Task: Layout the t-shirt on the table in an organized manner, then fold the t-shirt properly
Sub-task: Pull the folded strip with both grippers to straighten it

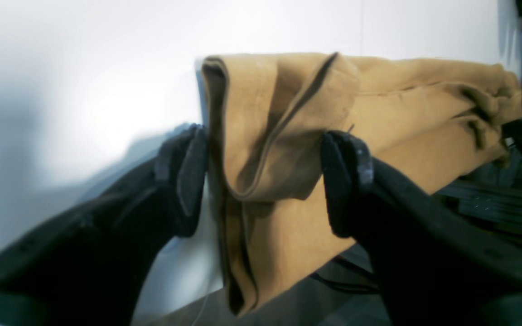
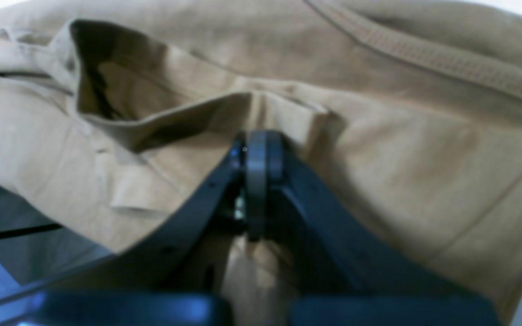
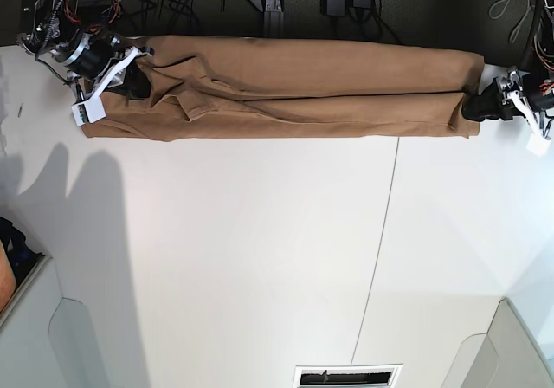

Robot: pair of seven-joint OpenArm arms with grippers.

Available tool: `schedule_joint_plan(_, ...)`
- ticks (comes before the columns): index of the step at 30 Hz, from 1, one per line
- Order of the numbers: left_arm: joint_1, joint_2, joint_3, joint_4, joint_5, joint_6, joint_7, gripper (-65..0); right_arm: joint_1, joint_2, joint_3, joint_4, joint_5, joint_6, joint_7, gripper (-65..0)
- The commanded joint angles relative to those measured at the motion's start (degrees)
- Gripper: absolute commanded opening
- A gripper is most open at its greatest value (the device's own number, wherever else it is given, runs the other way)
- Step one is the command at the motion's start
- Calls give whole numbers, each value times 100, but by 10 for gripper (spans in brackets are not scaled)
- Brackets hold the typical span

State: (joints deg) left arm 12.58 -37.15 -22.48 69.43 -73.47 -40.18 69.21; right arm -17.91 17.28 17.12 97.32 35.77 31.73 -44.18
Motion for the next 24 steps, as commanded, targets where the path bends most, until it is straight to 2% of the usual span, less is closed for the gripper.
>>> schedule_joint_plan(1,111,-83,-9,37,122,18,306,-225,26,70,22,61,24,2,2,-650)
schedule_joint_plan(8,350,-81,-7,37,0,18,404,-225,26,70,22,61,26,2,7,-650)
schedule_joint_plan(13,348,-79,-2,37,129,18,122,-249,28,68,22,61,33,2,9,-650)
schedule_joint_plan(14,348,-79,-2,37,166,18,76,-295,26,68,22,61,52,2,9,-650)
schedule_joint_plan(15,345,-79,2,37,175,18,61,-369,26,70,22,61,68,2,9,-650)
schedule_joint_plan(18,345,-48,2,37,175,18,28,-618,28,68,22,61,68,2,31,-650)
schedule_joint_plan(19,345,-44,2,37,181,18,-15,-650,28,68,22,61,68,4,31,-650)
schedule_joint_plan(24,125,-35,2,37,503,18,-96,-650,46,68,22,61,61,2,72,-650)
